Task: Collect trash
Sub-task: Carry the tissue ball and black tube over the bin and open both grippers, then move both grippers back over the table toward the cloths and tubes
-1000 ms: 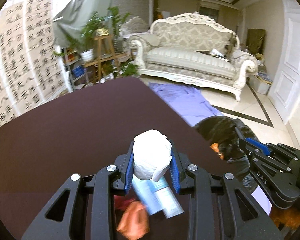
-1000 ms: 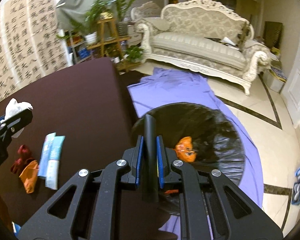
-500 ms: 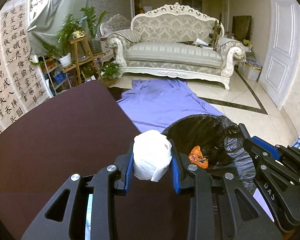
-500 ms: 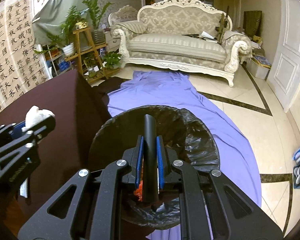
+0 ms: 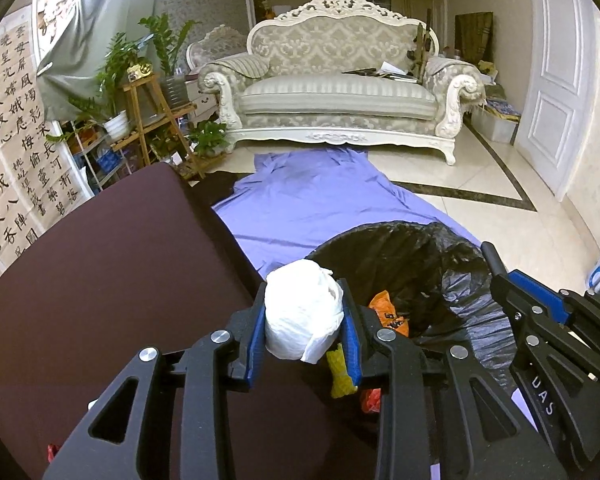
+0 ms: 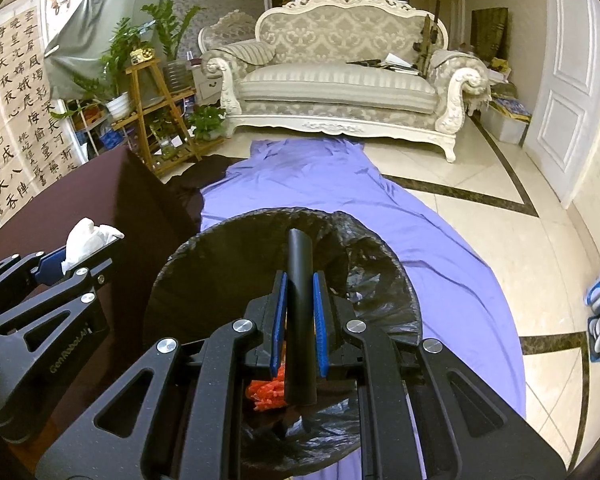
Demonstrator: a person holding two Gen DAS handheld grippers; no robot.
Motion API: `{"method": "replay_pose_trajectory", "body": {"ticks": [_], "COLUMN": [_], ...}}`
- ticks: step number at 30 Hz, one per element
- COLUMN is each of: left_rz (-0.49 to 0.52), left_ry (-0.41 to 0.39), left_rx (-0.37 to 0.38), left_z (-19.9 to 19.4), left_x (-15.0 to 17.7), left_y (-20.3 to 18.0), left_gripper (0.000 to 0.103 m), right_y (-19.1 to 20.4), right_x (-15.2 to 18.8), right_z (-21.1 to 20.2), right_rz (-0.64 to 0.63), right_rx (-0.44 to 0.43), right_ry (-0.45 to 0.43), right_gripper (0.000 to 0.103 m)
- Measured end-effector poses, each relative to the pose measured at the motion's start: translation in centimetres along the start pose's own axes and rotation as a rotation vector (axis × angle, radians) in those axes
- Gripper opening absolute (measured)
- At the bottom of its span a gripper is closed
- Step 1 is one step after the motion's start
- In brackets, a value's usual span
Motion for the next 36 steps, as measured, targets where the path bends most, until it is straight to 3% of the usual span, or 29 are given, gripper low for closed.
{"method": "replay_pose_trajectory", "body": {"ticks": [6,8,10,12,16,24,26,29,36], "left_rz": [0.01,0.013,0.011,0.008,0.004,-0.003,-0.011,-0.024,-0.08], "left_ry": [0.016,0.019,0.017,0.009,0.008,0.008,0.01,0.009,0.006], "left_rx": [0.003,0.003,0.001,-0.009,-0.021,-0.018,-0.015,-0.016,-0.049], "left_z": [0.6,0.7,0.7,0.6,0.6,0.6,0.4,-0.1,-2.3], "left_x": [-0.2,-0.2,-0.1,-0.2,-0.3,-0.4,-0.3,0.0,1.4], "left_y": [-0.6,-0.8,-0.7,-0.5,-0.4,-0.4,-0.2,0.2,3.9], "left_gripper": [0.035,0.04,0.054,0.061,0.07,0.072,0.072,0.072,0.072], "right_y": [-0.5,-0.6,-0.8,-0.8,-1.0,-1.2,-1.3,-1.4,1.1], "right_x": [0.0,0.0,0.1,0.0,0.1,0.0,-0.1,0.0,0.5], "right_z": [0.4,0.5,0.6,0.6,0.6,0.5,0.5,0.1,-1.0], "right_rz": [0.01,0.011,0.017,0.018,0.022,0.026,0.026,0.024,-0.011], "right_rx": [0.002,0.001,0.003,0.004,0.011,0.015,0.015,0.015,-0.013], "right_ry": [0.007,0.009,0.007,0.006,-0.001,-0.003,-0.005,-0.011,-0.015], "right_gripper": [0.013,0.014,0.015,0.021,0.025,0.027,0.037,0.039,0.04]}}
Point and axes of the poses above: each gripper's, at about its wrist camera, not at the fingertips, and z roughly the way its jaws point, y to its left, x to its underside, the point moved 5 cm from there along z, roughly the way its jaws point, and after that the axes turned 7 degrees about y, right-handed, at the moved point
